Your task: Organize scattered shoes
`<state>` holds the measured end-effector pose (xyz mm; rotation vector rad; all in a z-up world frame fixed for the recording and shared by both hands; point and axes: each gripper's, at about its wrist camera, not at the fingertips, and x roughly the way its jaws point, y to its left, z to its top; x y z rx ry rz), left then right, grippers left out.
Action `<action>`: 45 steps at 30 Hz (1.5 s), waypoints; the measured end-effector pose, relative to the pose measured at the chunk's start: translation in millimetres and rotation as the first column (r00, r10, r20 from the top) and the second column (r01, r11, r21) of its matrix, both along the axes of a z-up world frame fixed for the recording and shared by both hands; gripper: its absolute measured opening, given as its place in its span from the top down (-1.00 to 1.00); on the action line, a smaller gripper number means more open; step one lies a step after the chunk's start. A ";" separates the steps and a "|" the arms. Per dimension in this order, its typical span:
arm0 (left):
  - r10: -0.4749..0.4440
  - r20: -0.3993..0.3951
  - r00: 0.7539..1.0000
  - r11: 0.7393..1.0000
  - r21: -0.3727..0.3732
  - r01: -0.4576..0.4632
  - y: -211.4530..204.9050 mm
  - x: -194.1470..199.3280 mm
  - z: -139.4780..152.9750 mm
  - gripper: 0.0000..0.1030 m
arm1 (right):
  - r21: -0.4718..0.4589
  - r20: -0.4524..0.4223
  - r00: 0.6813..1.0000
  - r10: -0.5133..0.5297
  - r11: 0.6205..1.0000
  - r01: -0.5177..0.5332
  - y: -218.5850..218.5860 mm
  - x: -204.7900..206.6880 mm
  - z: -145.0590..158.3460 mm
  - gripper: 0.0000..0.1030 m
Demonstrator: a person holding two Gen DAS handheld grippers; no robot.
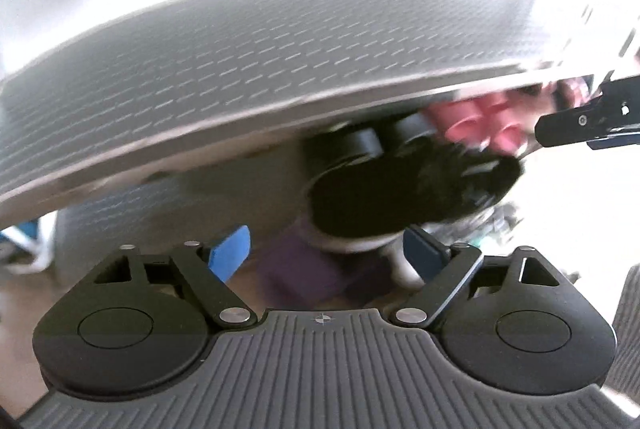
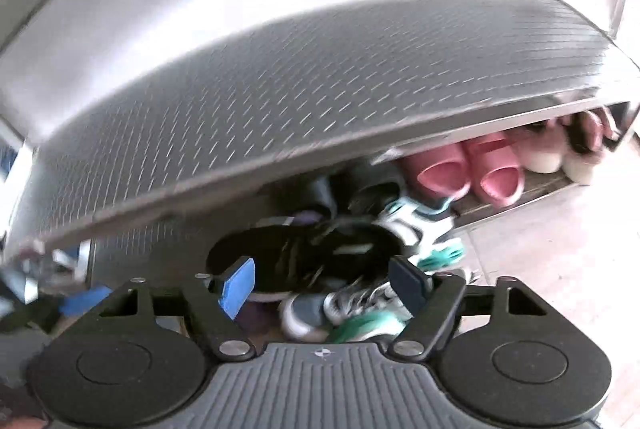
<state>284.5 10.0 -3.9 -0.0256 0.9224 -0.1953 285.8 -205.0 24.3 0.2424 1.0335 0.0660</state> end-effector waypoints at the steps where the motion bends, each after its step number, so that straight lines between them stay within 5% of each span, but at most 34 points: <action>1: 0.004 0.010 1.000 1.000 -0.031 -0.004 -7.6 6.2 -1.4 -0.62 | 0.009 -0.003 1.000 -0.016 1.000 0.016 -7.2 0.1 0.5 -0.49; 6: 0.015 0.032 0.999 0.999 -0.048 -0.013 -56.0 33.3 -17.5 -0.76 | 0.049 -0.043 0.992 -0.120 0.991 0.123 -50.7 0.0 -1.1 -0.57; 14: -0.049 0.024 0.998 0.989 0.137 0.046 -115.2 61.4 -64.0 -0.73 | 0.107 -0.065 0.985 -0.163 0.980 0.169 -74.3 5.2 -2.0 -0.63; 18: -0.123 0.084 0.989 0.970 0.220 0.102 -124.2 61.5 -75.5 -0.69 | 0.118 -0.084 0.985 -0.153 0.980 0.162 -76.7 5.6 -1.8 -0.64; 19: -0.147 0.095 0.985 0.966 0.230 0.122 -126.2 60.7 -76.9 -0.49 | 0.119 -0.090 0.985 -0.148 0.980 0.158 -76.4 5.6 -2.1 -0.64; 20: -0.164 0.103 0.981 0.961 0.240 0.136 -127.1 59.3 -77.6 -0.08 | 0.118 -0.094 0.985 -0.144 0.981 0.155 -76.0 5.4 -1.3 -0.64; 21: -0.178 0.110 0.978 0.957 0.249 0.146 -127.3 57.3 -78.0 0.07 | 0.118 -0.097 0.985 -0.139 0.982 0.150 -74.9 5.4 -1.1 -0.64; 22: -0.183 0.111 0.977 0.955 0.255 0.150 -126.0 56.6 -77.2 0.49 | 0.117 -0.098 0.986 -0.136 0.982 0.147 -73.7 5.5 -0.9 -0.64; 24: -0.176 0.103 0.979 0.957 0.250 0.145 -121.0 57.0 -74.5 0.56 | 0.112 -0.096 0.987 -0.132 0.983 0.143 -71.5 6.2 -0.8 -0.64; 30: -0.001 0.023 1.000 0.998 0.060 0.000 -60.3 46.6 -47.8 0.72 | 0.094 -0.073 0.992 -0.106 0.989 0.113 -58.2 6.8 0.3 -0.64; 34: 0.132 -0.044 0.990 0.990 -0.049 -0.134 -2.3 20.9 -23.5 0.73 | 0.104 -0.068 0.996 -0.066 0.992 0.072 -42.8 5.2 0.6 -0.64; 40: 0.327 -0.079 0.942 0.940 -0.073 -0.333 81.9 -50.8 4.4 0.72 | 0.118 -0.062 0.997 0.040 0.992 -0.033 -4.4 -1.4 0.2 -0.64; 45: 0.487 -0.213 0.847 0.848 -0.118 -0.517 122.6 -114.5 -5.2 0.70 | 0.101 -0.053 0.982 0.181 0.979 -0.175 45.8 -12.9 -4.7 -0.65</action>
